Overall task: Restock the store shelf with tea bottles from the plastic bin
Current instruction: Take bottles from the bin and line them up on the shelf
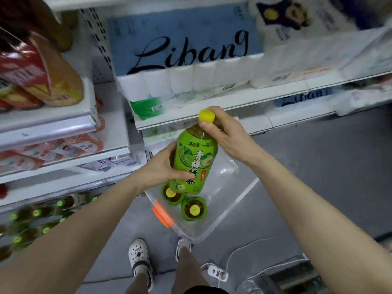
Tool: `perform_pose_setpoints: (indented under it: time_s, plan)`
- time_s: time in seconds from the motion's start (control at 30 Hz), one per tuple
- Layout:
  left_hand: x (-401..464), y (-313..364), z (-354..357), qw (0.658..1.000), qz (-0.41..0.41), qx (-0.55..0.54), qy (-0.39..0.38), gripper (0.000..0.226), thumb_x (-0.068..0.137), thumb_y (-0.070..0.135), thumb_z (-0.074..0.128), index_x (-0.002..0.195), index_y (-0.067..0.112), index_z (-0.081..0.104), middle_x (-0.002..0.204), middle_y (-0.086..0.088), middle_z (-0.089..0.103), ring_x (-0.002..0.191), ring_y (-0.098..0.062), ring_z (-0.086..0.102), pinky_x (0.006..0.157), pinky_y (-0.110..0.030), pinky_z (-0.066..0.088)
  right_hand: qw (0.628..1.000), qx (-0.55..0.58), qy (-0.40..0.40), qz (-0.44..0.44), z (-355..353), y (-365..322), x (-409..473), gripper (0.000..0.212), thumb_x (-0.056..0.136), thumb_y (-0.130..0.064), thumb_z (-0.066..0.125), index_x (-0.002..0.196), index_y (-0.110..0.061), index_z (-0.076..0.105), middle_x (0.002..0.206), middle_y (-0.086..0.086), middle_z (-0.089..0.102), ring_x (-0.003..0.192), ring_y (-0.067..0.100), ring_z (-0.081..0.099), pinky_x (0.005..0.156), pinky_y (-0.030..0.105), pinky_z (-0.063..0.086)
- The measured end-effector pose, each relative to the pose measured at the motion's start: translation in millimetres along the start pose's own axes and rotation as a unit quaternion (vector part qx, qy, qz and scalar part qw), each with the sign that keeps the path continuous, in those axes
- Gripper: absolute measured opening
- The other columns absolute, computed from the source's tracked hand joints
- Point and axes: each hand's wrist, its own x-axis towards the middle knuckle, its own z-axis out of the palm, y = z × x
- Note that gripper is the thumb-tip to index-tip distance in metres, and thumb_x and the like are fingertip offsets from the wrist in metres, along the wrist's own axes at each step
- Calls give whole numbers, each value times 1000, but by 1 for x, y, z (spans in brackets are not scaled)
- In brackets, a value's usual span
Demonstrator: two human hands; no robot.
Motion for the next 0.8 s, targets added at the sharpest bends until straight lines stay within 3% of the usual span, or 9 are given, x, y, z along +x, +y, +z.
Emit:
perform_pose_setpoints:
  time_s: [0.07, 0.2, 0.3, 0.43, 0.57, 0.8]
  plan:
    - [-16, -3, -9, 999, -13, -12, 43, 77, 64, 6, 90, 128, 18, 50, 119, 1, 68, 106, -6, 67, 89, -24, 54, 999, 46, -20, 4, 16, 0, 7, 23, 99, -26, 55, 116, -10, 53, 93, -6, 64, 88, 4, 62, 81, 29, 52]
    - [-40, -35, -22, 990, -63, -27, 123, 85, 49, 27, 98, 123, 18, 56, 113, 4, 72, 101, -10, 69, 92, -39, 56, 992, 89, -17, 92, 41, 51, 21, 33, 102, -33, 45, 128, -14, 52, 112, 5, 66, 101, 19, 65, 92, 38, 53]
    - [-52, -62, -28, 976, -99, -82, 178, 87, 43, 38, 93, 119, 16, 59, 111, 1, 73, 101, -16, 70, 92, -43, 55, 982, -126, -55, 133, 55, 112, 19, 40, 99, -23, 54, 137, -19, 44, 128, 5, 58, 113, 24, 60, 97, 41, 47]
    - [-60, -85, -34, 962, -121, -122, 214, 89, 45, 36, 92, 123, 11, 58, 111, -1, 73, 102, -18, 70, 94, -42, 55, 929, -292, -208, 93, 83, 172, 20, 84, 80, 4, 68, 151, -21, 29, 155, 6, 32, 135, 30, 41, 105, 36, 37]
    - [-62, -101, -37, 957, -133, -113, 232, 84, 49, 38, 93, 122, 14, 60, 113, 0, 73, 105, -20, 69, 96, -46, 53, 903, -338, -259, 48, 104, 204, 33, 108, 66, 0, 82, 153, -22, 23, 158, 5, 27, 138, 29, 37, 108, 34, 35]
    - [-62, -109, -30, 949, -138, -128, 255, 85, 47, 39, 91, 122, 11, 61, 111, -1, 74, 103, -19, 70, 95, -44, 54, 923, -312, -223, 27, 107, 212, 33, 95, 62, -11, 89, 142, -12, 38, 145, 10, 44, 130, 32, 46, 103, 36, 40]
